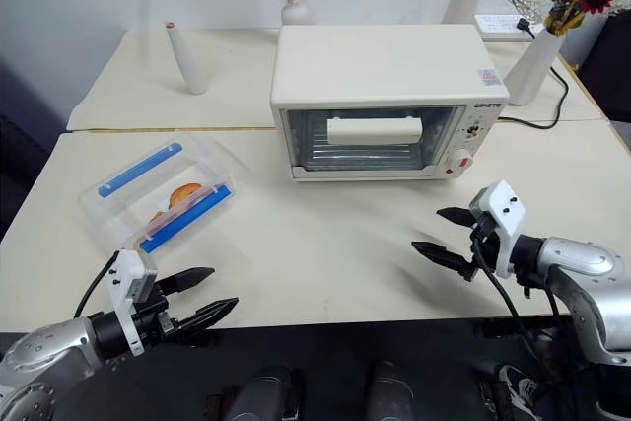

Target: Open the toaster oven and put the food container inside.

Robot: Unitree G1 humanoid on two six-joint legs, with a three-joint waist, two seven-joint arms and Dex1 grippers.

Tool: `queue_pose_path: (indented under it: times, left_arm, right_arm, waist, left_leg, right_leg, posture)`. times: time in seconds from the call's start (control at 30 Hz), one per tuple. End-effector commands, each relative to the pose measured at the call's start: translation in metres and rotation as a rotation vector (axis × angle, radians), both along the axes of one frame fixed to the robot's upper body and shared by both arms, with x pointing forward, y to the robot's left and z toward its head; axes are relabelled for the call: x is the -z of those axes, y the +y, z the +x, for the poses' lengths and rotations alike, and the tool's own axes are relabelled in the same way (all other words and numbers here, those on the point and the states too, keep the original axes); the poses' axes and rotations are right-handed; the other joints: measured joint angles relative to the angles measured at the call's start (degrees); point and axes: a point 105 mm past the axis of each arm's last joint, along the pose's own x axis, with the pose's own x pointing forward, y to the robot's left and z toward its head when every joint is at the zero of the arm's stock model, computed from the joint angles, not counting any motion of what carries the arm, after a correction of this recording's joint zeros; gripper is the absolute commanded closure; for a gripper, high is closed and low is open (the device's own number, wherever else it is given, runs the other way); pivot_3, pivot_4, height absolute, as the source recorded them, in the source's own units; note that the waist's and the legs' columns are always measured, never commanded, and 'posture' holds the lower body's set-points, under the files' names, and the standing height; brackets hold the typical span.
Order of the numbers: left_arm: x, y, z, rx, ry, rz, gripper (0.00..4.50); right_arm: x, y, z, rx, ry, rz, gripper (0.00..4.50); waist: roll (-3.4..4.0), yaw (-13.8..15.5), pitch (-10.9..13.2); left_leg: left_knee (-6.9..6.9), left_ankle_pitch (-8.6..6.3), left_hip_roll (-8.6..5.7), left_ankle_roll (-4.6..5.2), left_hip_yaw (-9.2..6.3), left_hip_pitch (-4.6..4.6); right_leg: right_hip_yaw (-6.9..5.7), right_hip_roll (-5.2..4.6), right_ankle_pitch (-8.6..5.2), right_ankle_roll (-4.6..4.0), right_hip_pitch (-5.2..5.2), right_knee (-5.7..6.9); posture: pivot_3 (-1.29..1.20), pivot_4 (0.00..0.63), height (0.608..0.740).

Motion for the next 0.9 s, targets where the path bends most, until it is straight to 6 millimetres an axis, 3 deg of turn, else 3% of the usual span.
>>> queue_pose_path:
  times: [0.03,0.37,0.63,0.9]
  left_arm:
    - [-0.004,-0.003,0.0,0.005,-0.041,0.019,0.0]
    - [-0.007,0.002,0.01,-0.061,-0.056,-0.018,0.0]
    - [-0.023,-0.002,0.015,-0.046,-0.097,-0.091,0.0]
    - [-0.092,-0.01,0.009,0.181,-0.145,-0.2,0.0]
  right_arm:
    - [-0.01,0.01,0.0,-0.033,-0.047,0.005,0.04]
    - [-0.009,0.011,0.0,-0.024,-0.048,0.01,0.04]
    - [-0.011,0.017,-0.001,-0.039,-0.044,0.022,0.04]
    - [-0.043,0.03,0.022,-0.064,-0.113,0.125,0.04]
  waist:
    - [0.0,0.0,0.0]
    - [0.0,0.0,0.0]
    - [0.0,0.0,0.0]
    - [-0.03,-0.2,0.0]
  left_leg:
    - [0.0,0.0,0.0,0.0,0.0,0.0]
    - [0.0,0.0,0.0,0.0,-0.01,0.0]
    - [0.0,0.0,0.0,0.0,-0.02,0.0]
    - [0.03,0.04,0.07,-0.07,-0.09,0.02]
  right_leg:
    - [0.0,0.0,0.0,0.0,0.0,0.0]
    - [0.0,0.0,0.0,0.0,0.0,0.01]
    - [0.0,0.0,0.0,0.0,0.0,0.02]
    - [0.02,0.0,0.0,0.0,-0.01,0.12]
  posture:
    - [0.0,0.15,0.74]
    - [0.0,0.15,0.74]
    - [0.0,0.15,0.74]
    - [0.0,0.15,0.74]
